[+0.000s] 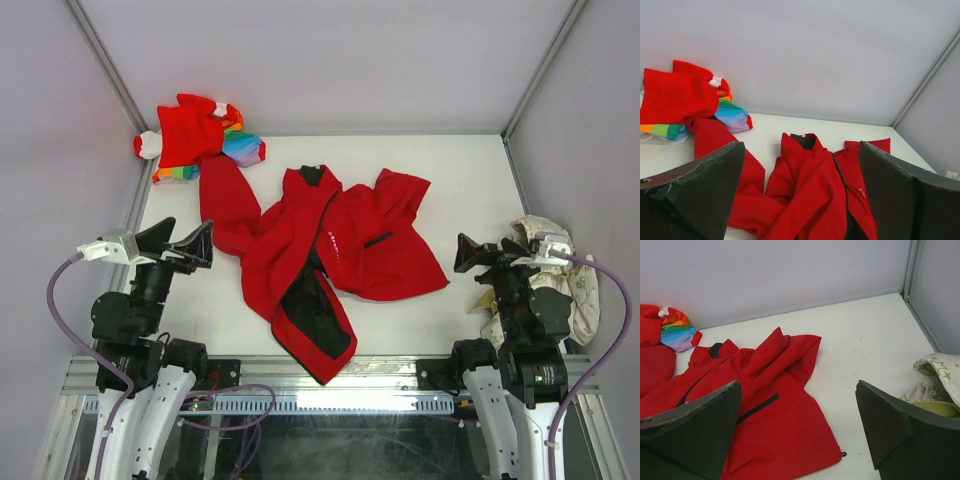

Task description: Zip up the jacket

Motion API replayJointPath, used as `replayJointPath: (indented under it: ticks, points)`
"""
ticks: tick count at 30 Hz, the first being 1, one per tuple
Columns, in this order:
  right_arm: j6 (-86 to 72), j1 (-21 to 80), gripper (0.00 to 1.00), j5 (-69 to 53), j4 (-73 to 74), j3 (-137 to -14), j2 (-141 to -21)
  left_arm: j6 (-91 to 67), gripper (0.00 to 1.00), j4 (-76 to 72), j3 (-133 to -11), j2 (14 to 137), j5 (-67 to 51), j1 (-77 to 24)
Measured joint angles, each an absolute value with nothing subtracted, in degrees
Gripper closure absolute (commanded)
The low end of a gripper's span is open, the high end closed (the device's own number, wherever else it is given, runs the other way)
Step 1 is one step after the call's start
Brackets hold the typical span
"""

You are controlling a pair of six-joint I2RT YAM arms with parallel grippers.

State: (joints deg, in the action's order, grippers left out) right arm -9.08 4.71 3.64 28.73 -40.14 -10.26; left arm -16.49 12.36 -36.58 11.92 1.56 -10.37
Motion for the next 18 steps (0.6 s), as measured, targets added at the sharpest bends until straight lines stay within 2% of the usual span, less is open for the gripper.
replayJointPath:
  ticks: [11, 18]
  points:
    - [-9.9, 4.6, 0.01, -0.7, 28.4, -40.2, -11.2, -17.8, 0.01, 11.0, -36.6, 15.2, -2.8, -10.4]
    - [-11.9, 4.5, 0.01, -9.3, 28.7, -42.8, -21.5, -22.2, 0.01, 15.1, -37.6, 23.3, -6.2, -10.4]
